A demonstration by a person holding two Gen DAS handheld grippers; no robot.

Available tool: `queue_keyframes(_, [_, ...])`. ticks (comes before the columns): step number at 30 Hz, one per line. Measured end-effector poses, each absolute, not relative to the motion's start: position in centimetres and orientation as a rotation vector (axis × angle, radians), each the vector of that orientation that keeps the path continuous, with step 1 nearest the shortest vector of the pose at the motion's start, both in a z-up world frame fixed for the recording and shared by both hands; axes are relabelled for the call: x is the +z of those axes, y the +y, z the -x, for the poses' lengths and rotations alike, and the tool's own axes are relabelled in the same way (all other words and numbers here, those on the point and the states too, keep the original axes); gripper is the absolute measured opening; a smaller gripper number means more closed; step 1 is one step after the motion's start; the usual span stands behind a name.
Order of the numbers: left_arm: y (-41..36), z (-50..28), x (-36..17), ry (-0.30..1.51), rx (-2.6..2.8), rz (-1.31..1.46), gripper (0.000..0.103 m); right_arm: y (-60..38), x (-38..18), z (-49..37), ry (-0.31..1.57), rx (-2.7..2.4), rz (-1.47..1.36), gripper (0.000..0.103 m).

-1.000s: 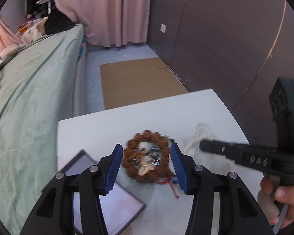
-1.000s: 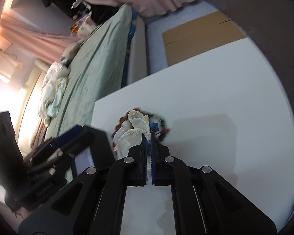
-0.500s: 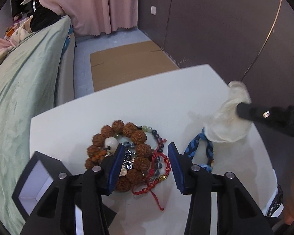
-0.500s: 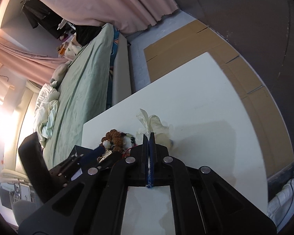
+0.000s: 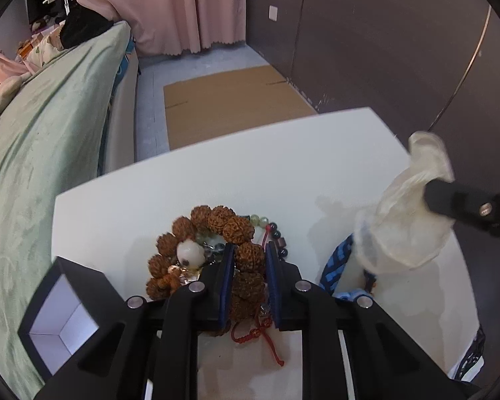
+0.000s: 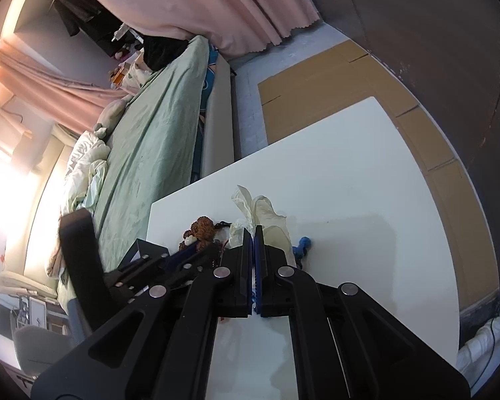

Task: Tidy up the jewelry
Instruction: 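Lift the white pouch with the right tool while the left tool grasps the brown bead bracelet, then lower the brown bead bracelet into the black box and open the left tool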

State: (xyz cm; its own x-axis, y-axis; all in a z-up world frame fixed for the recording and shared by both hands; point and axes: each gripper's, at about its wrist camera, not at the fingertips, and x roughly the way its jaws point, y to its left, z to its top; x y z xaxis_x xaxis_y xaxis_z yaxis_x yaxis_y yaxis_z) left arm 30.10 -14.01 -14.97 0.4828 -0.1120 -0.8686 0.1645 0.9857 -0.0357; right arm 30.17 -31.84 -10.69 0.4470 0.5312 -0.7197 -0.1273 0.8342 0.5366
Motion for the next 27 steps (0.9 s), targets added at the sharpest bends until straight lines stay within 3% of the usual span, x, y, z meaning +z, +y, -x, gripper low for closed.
queue_keyframes(27, [-7.4,-22.9,-2.3,0.807,-0.04,0.024,0.017,-26.3,-7.8,-28.3,0.928,0.535,-0.368,0.003])
